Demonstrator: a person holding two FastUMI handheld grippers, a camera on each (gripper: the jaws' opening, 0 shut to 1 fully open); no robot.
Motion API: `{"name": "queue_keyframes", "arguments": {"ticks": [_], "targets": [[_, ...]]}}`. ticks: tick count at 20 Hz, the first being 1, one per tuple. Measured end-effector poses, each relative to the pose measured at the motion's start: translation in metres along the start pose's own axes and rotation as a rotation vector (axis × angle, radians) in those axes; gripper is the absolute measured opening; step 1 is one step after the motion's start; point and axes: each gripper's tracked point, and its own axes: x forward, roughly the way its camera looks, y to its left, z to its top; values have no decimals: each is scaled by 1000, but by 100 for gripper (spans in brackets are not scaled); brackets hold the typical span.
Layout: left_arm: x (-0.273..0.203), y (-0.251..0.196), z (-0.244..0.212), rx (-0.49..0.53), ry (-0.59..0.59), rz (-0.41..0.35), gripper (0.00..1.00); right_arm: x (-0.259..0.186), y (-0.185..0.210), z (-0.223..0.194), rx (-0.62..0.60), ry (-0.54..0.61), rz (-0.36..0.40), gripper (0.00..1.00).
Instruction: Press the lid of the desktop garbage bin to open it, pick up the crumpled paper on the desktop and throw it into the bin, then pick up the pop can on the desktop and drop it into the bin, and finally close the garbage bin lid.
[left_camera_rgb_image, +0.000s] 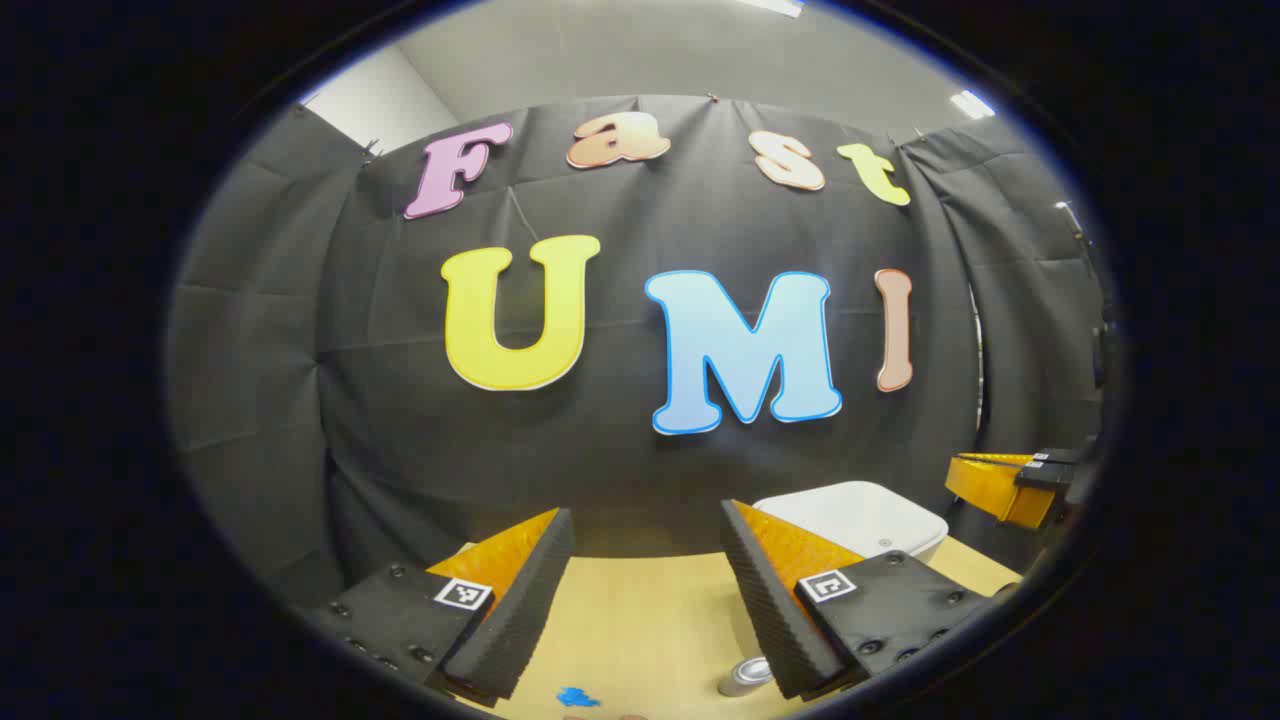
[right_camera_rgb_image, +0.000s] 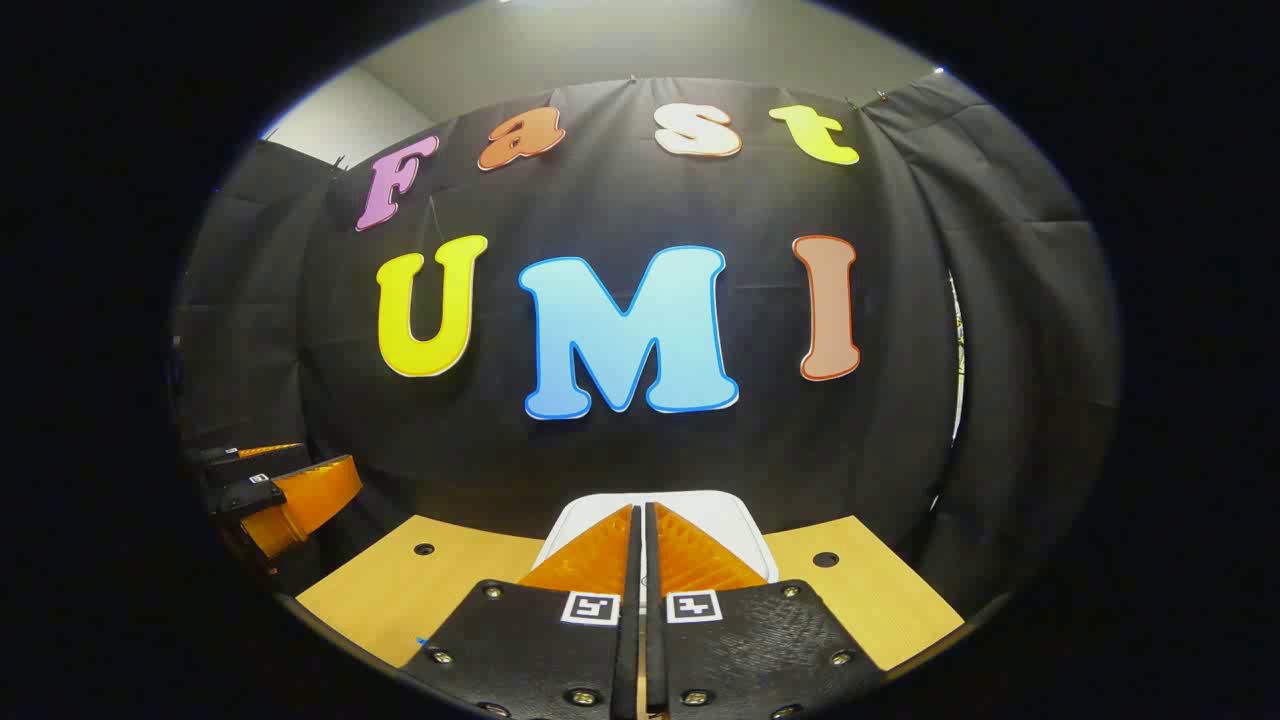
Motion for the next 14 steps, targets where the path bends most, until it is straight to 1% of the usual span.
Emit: {"name": "queue_keyframes", "arguments": {"ticks": [1, 4, 7, 12, 13, 14], "targets": [[2, 0, 0, 4, 0, 1, 99, 2, 0, -2, -1, 5, 0, 3], [7, 0, -1, 10, 5, 1, 92, 12, -1, -8, -3, 20, 1, 3], [10, 2, -4, 9, 14, 2, 92, 21, -1, -15, -7, 34, 0, 3], [13, 4, -6, 12, 20, 4, 96, 32, 2, -33, 1, 73, 1, 3], [13, 4, -6, 12, 21, 4, 99, 33, 3, -37, 3, 82, 3, 3], [13, 4, -6, 10, 23, 3, 99, 33, 4, -40, 4, 92, 3, 3]]}}
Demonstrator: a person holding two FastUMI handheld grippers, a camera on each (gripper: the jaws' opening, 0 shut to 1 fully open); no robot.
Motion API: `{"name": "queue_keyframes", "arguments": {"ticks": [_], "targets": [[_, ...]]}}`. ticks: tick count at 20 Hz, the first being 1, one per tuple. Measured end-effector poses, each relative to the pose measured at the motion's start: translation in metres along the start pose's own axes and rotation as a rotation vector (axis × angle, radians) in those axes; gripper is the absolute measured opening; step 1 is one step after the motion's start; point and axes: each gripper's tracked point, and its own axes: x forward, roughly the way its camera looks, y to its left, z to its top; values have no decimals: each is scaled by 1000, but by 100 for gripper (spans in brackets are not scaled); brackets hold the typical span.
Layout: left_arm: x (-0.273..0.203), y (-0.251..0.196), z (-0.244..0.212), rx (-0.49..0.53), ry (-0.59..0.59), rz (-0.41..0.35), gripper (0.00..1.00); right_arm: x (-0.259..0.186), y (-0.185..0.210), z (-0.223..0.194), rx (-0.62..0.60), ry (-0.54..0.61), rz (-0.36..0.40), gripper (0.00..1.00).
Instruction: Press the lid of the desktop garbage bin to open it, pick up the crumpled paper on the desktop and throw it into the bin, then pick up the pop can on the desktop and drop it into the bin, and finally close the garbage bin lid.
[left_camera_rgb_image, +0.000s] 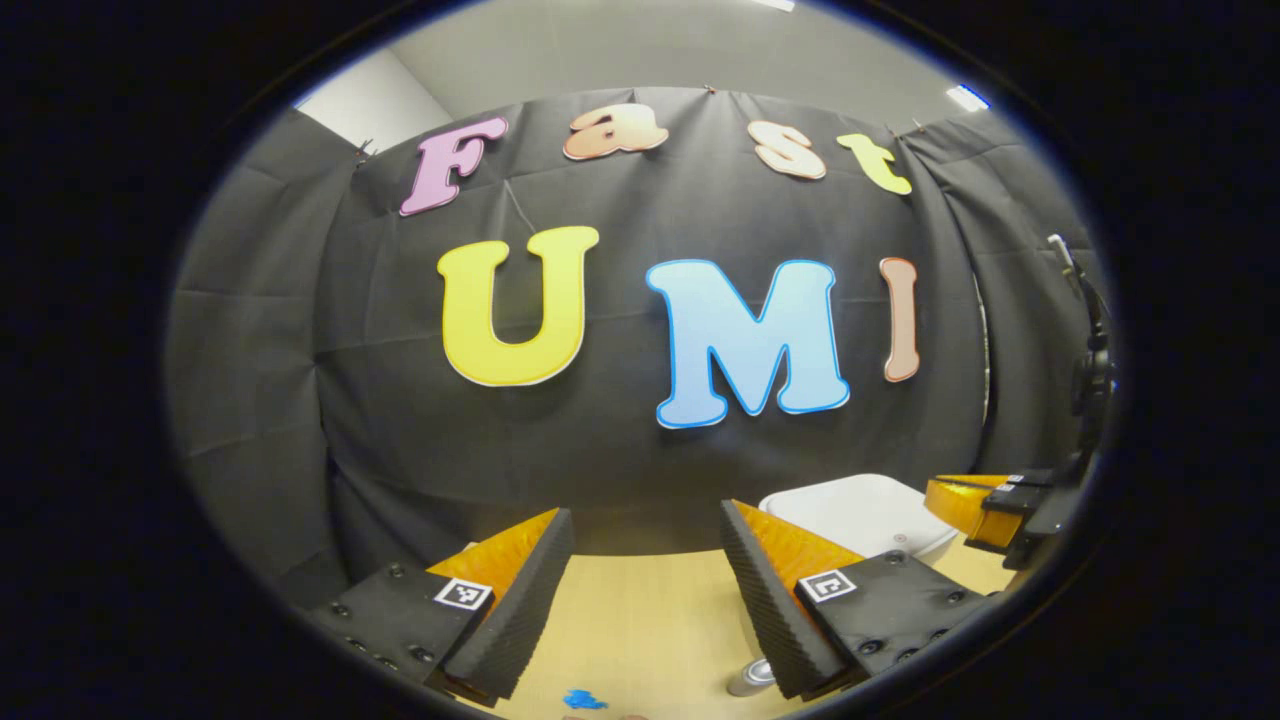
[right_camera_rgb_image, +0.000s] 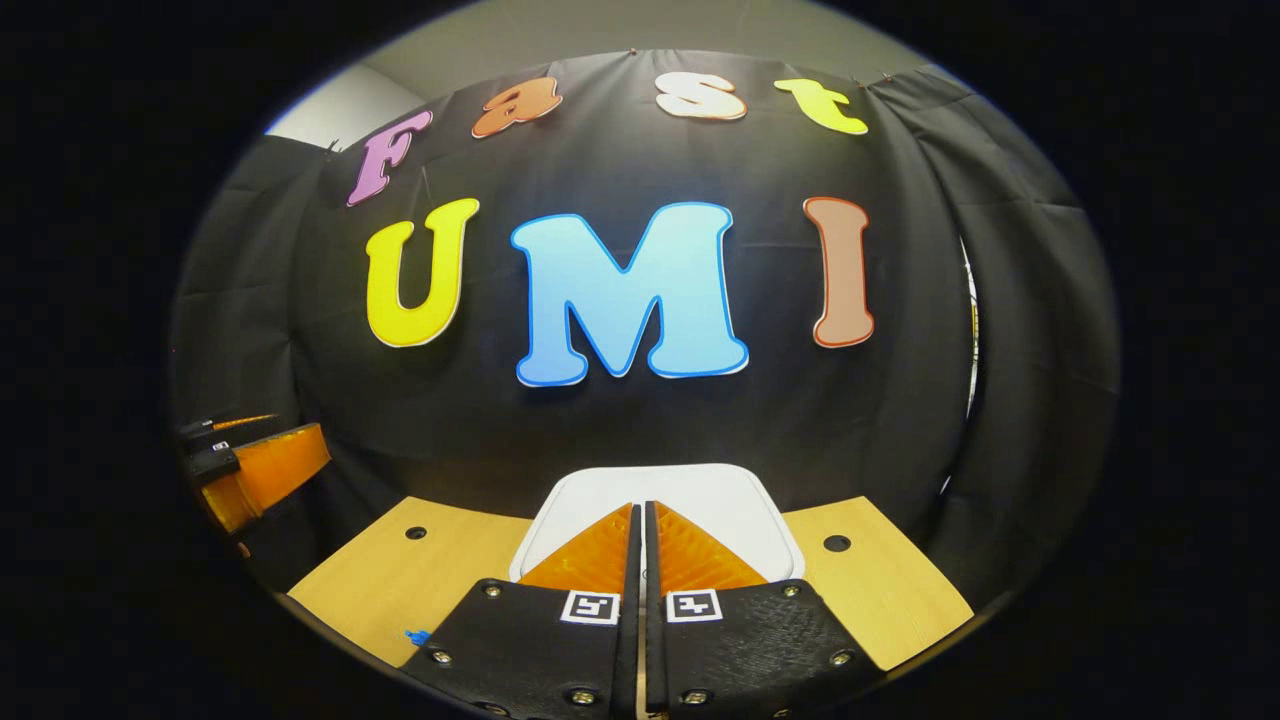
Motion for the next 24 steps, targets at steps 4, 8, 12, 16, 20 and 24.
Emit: {"name": "queue_keyframes", "arguments": {"ticks": [4, 8, 12, 16, 20, 24], "targets": [[1, 2, -3, -11, 9, 2, 99, 4, 3, -11, 9, 28, 5, 3], [1, 4, -4, -15, 12, 5, 99, 5, 4, -19, 16, 49, 8, 3], [0, 4, -3, -16, 8, 9, 99, 6, 4, -27, 35, 73, 6, 3], [1, 4, -5, -12, 4, 10, 99, 6, 1, -37, 53, 96, 1, 3], [1, 3, -5, -9, 4, 12, 99, 5, -3, -49, 75, 124, -7, 3], [5, 5, -9, -10, 8, 14, 99, 5, -2, -50, 89, 124, -4, 3]]}}
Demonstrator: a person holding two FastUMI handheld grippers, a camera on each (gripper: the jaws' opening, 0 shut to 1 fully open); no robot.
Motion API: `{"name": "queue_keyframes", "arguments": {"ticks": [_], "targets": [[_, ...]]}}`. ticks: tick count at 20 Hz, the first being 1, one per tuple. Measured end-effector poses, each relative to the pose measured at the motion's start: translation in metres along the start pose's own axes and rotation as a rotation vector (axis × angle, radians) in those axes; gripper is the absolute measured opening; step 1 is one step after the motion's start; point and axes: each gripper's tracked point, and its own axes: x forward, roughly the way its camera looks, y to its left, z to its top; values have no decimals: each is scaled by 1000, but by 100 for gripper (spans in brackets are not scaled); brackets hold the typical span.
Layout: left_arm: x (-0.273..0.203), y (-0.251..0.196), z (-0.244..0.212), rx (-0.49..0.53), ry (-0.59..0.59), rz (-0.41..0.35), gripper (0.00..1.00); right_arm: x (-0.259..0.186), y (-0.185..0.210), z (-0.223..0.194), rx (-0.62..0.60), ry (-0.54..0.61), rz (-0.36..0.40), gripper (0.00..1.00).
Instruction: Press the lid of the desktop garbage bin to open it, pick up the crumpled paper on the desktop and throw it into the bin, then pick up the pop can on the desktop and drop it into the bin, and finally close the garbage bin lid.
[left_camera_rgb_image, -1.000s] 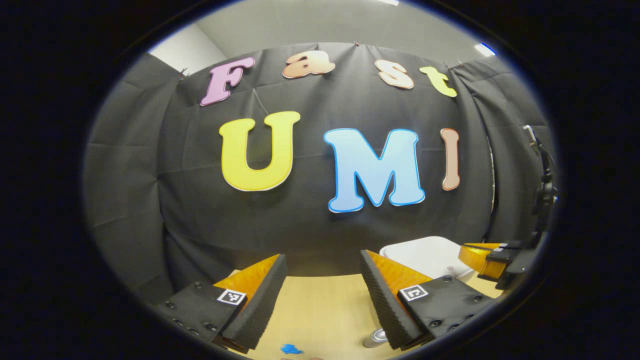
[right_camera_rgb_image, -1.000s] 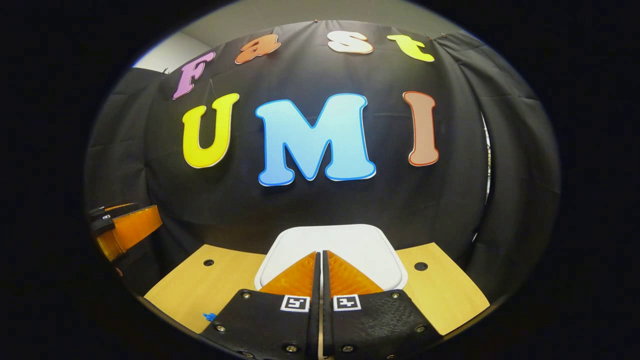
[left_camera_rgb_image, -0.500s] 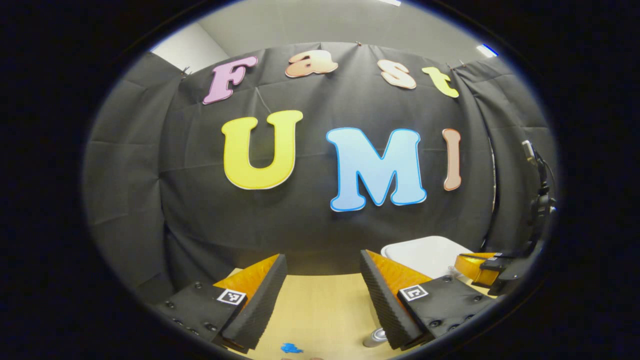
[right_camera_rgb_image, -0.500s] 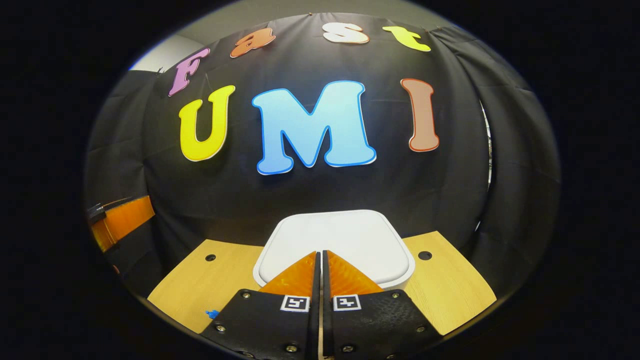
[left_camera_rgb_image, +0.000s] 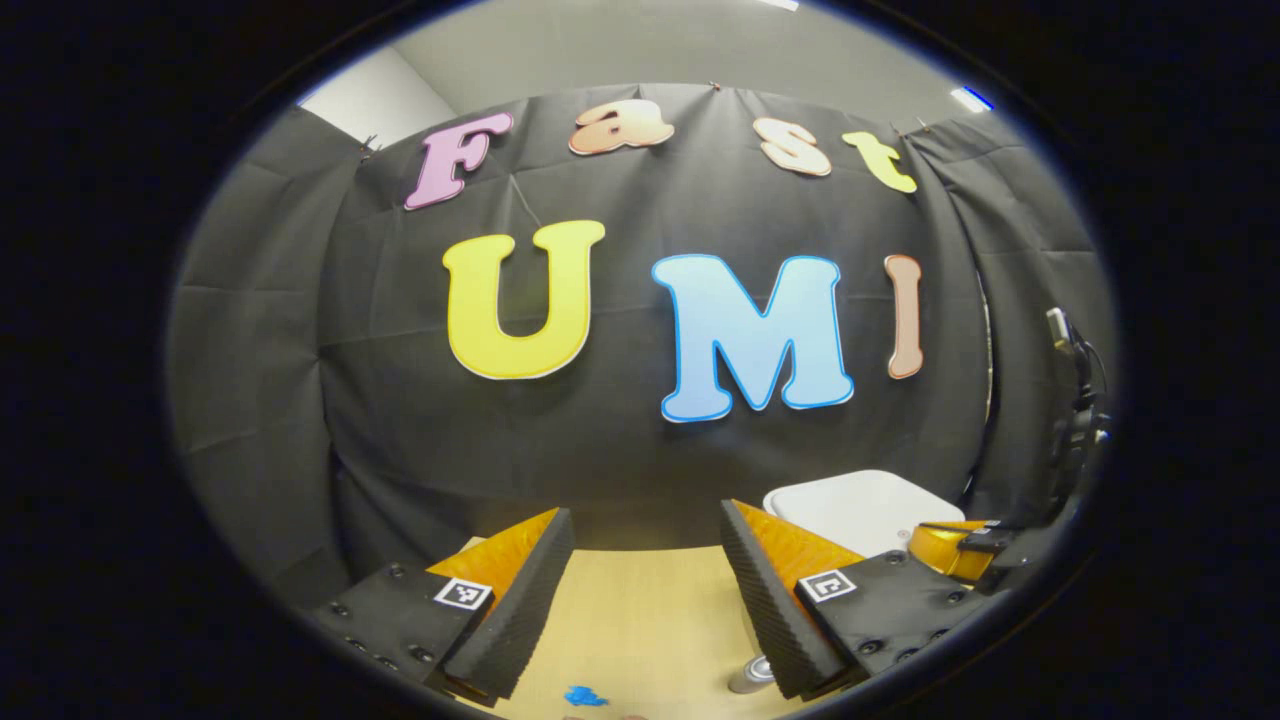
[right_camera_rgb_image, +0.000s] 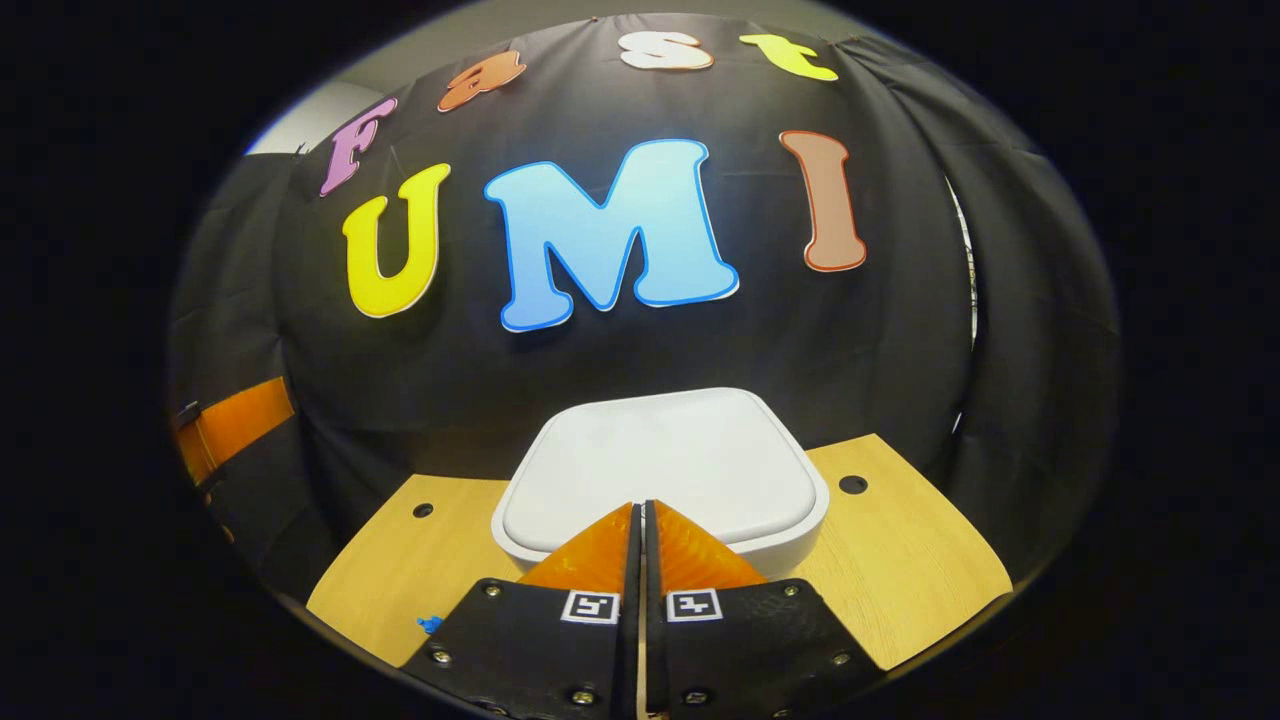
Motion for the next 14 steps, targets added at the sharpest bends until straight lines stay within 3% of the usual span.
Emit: {"name": "queue_keyframes", "arguments": {"ticks": [6, 8, 10, 14], "targets": [[4, 2, -6, -9, 18, -1, 99, 10, 2, 1, -36, -6, 5, 3], [5, 2, -7, -11, 20, -3, 92, 10, 1, 0, -56, -9, 4, 3], [4, 2, -6, -11, 21, -3, 96, 11, 1, -2, -73, -7, 1, 3], [3, 2, -6, -17, 23, -9, 92, 10, 0, -5, -42, -15, -7, 4]]}}
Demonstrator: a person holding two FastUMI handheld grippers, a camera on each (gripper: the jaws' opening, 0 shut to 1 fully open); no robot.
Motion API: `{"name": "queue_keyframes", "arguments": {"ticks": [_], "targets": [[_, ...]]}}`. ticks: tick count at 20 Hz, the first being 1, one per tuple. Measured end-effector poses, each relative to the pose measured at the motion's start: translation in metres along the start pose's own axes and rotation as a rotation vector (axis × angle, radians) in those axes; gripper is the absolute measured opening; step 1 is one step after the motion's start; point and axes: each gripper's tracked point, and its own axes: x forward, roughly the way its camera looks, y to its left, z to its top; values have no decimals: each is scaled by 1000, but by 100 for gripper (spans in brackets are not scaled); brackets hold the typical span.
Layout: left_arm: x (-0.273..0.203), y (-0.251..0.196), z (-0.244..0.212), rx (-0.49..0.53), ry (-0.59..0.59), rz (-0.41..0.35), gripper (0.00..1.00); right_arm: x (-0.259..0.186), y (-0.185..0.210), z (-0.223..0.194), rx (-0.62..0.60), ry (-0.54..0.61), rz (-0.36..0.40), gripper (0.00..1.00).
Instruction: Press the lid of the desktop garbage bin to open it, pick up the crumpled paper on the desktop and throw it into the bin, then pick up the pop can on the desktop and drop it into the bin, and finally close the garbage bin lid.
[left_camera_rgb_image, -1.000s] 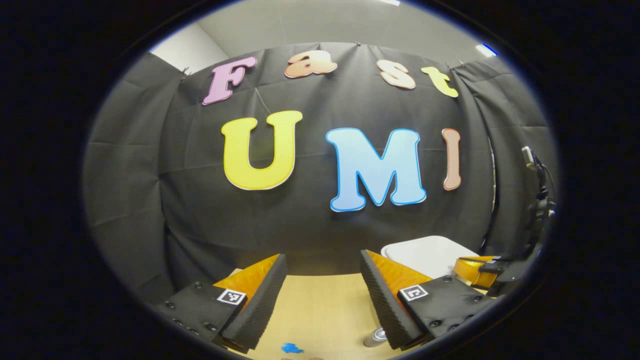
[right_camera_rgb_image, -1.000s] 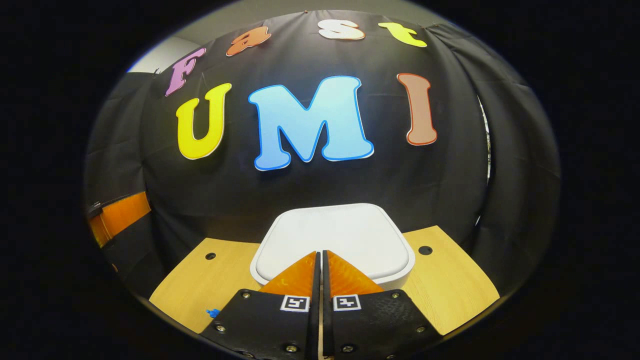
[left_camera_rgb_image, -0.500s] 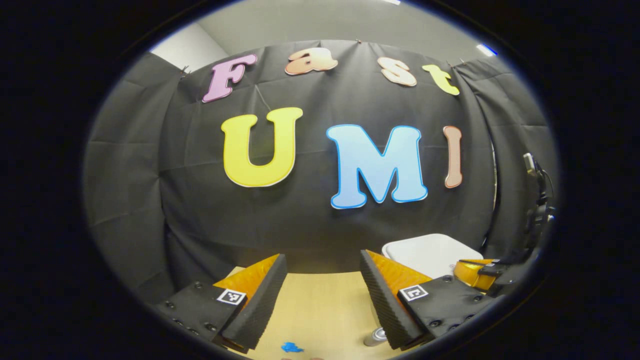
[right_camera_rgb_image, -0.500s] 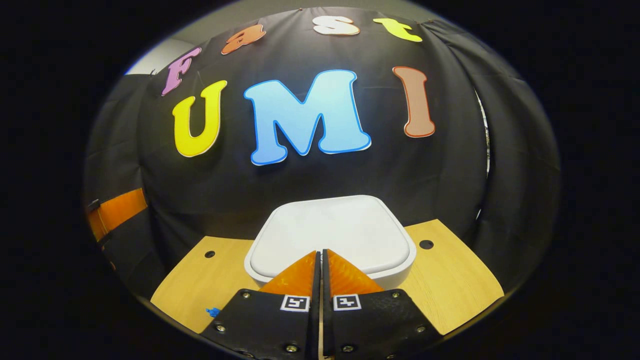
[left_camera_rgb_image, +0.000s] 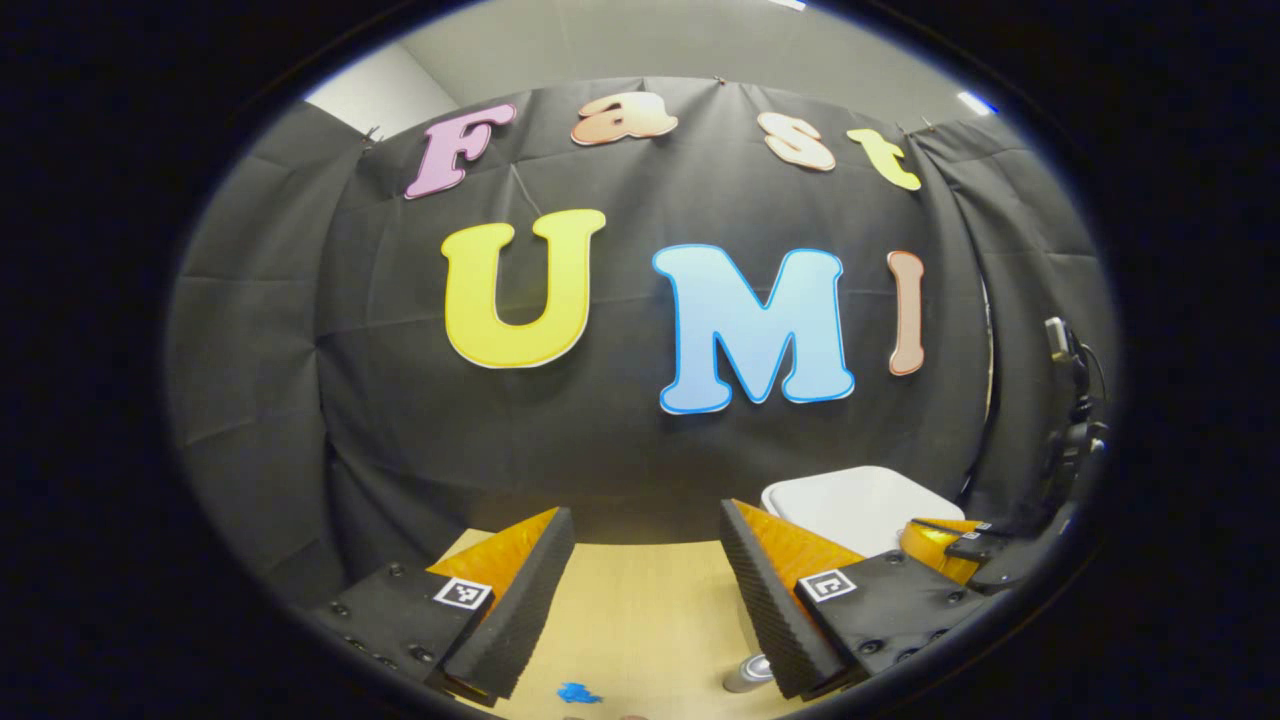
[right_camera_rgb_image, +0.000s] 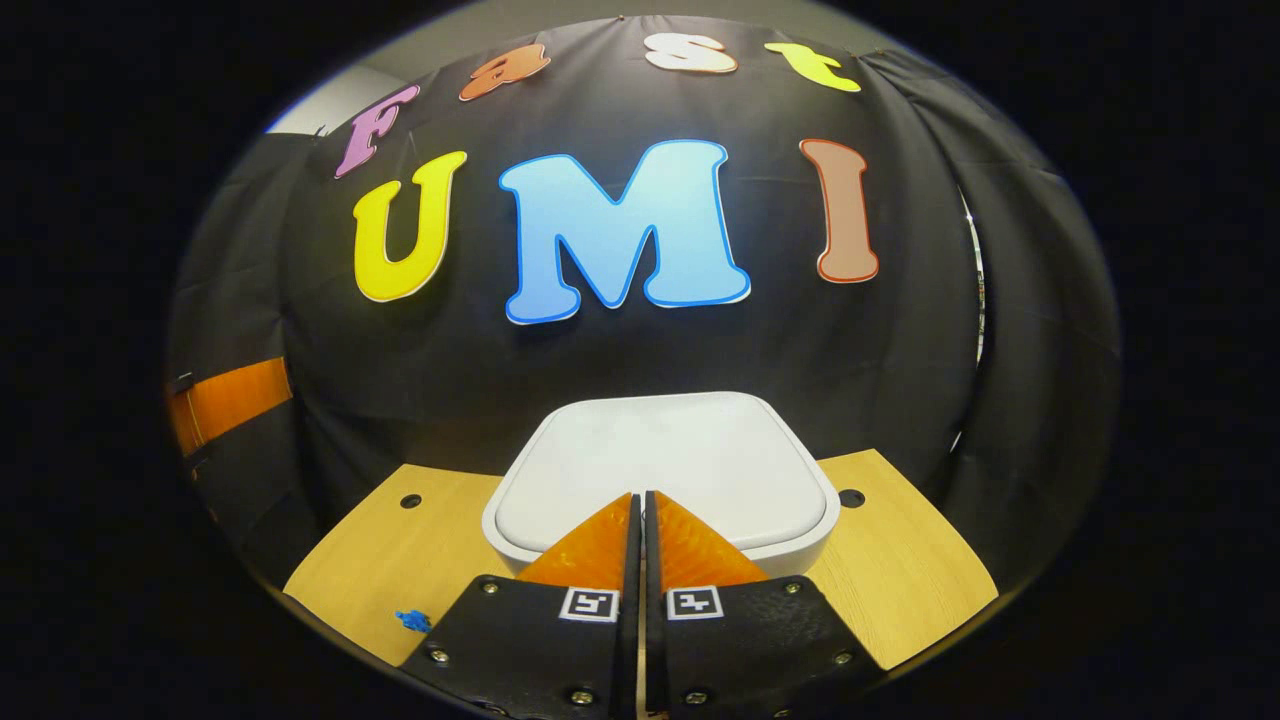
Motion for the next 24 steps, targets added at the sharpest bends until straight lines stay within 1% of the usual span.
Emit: {"name": "queue_keyframes", "arguments": {"ticks": [2, 3, 4, 5, 6, 7, 9, 11, 12, 13, 16, 18, 19, 21, 22, 23, 24], "targets": [[-2, -2, -2, -7, 2, -4, 92, 0, 1, -1, 21, 3, 4, 4], [-2, -3, -2, -12, 3, -6, 92, 0, 2, 0, 13, 7, 6, 4], [-3, -4, -2, -15, 3, -8, 96, 1, 3, 1, 3, 11, 5, 4], [-3, -5, -1, -17, 3, -11, 96, 0, 2, 4, -6, 14, 3, 4], [-4, -7, -1, -15, 3, -13, 92, -1, 2, 8, -8, 1, 2, 3], [-6, -7, 0, -11, 1, -15, 92, -3, 2, 14, -10, -15, 4, 3], [-8, -6, 3, -10, -4, -14, 92, -3, 1, 14, -3, -9, 0, 3], [-10, -5, 3, -10, -3, -12, 99, -10, 1, 29, 15, -52, -4, 3], [-11, -4, 4, -8, -4, -9, 99, -13, 1, 41, 15, -82, -7, 3], [-10, -2, 5, -5, -6, -5, 96, -16, 2, 52, 9, -114, -10, 3], [-10, -1, 7, 6, -10, 1, 96, -24, 4, 82, -14, -189, -10, 3], [-10, -1, 8, 6, -10, -1, 96, -26, 4, 87, -25, -201, -14, 3], [-10, -2, 7, 5, -9, -2, 92, -27, 5, 87, -34, -205, -15, 3], [-11, -2, 7, 3, -11, -3, 92, -27, 7, 85, -48, -202, -5, 3], [-10, -2, 9, 5, -12, -1, 96, -28, 7, 87, -51, -203, 0, 3], [-11, -1, 9, 7, -14, 1, 92, -28, 7, 87, -53, -207, 2, 3], [-11, 0, 9, 9, -14, 3, 93, -29, 7, 88, -52, -211, 4, 3]]}}
